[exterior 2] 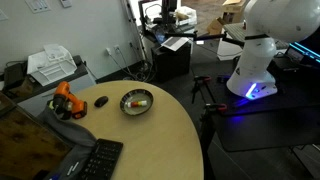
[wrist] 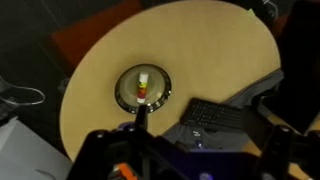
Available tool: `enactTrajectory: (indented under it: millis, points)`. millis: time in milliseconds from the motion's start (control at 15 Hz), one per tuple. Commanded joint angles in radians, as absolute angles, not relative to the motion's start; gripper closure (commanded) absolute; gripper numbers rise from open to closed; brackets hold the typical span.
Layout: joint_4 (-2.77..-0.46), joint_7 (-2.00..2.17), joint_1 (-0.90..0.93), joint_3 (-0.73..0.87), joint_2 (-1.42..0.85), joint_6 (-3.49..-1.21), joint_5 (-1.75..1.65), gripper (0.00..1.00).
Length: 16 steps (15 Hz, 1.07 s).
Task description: Put the glue stick on the table
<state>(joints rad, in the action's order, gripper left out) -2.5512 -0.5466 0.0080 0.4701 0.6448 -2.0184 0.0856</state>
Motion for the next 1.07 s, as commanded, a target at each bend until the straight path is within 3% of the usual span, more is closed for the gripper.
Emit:
enactTrajectory:
  millis: [0, 467, 1000]
  points:
    - [-2.549, -0.567, -0.027, 0.439, 0.633, -2.014, 0.110, 0.00]
    - [-2.551, -0.349, 0.012, 0.207, 0.377, -2.271, 0.074, 0.00]
    - [-2.312, -0.173, -0.002, 0.065, -0.227, -2.549, 0.120, 0.00]
